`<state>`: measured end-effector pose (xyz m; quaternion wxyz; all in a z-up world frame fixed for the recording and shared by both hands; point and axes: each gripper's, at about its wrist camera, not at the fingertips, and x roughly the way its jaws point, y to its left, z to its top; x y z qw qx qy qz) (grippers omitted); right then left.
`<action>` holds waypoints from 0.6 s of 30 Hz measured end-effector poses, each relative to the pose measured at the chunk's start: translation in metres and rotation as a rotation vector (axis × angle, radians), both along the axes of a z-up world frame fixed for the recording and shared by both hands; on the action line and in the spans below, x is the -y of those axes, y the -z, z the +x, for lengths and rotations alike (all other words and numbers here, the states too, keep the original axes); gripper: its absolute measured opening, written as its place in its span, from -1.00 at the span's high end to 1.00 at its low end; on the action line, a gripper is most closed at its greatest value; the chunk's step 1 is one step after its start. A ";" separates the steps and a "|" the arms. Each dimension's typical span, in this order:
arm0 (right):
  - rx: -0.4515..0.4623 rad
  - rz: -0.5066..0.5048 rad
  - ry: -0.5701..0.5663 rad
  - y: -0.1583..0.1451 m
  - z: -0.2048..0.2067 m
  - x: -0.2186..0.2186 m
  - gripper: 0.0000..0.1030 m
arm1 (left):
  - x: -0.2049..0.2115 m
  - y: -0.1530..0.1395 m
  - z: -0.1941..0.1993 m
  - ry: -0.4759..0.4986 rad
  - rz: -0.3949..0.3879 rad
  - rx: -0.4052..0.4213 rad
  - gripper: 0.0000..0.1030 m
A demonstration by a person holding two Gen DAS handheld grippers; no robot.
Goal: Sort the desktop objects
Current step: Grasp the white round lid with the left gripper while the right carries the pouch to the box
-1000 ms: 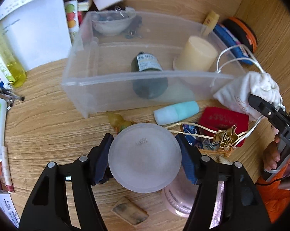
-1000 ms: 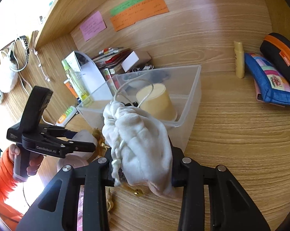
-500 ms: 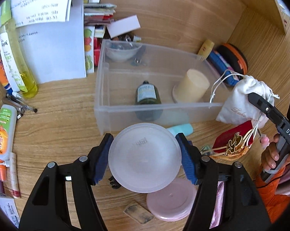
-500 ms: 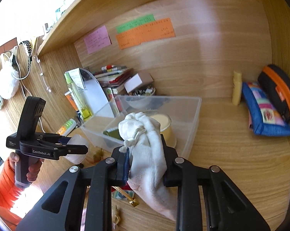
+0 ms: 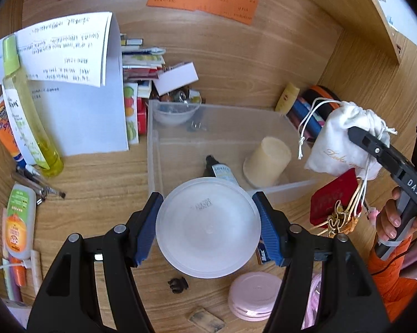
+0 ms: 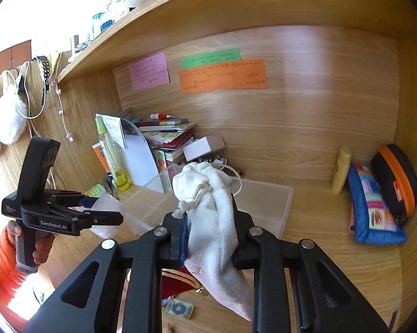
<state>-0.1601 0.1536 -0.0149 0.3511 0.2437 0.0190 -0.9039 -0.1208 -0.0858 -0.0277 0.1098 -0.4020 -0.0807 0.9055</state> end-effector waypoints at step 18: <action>0.049 0.105 0.016 0.041 -0.040 0.025 0.60 | 0.015 0.016 -0.044 -0.021 -0.005 0.025 -0.26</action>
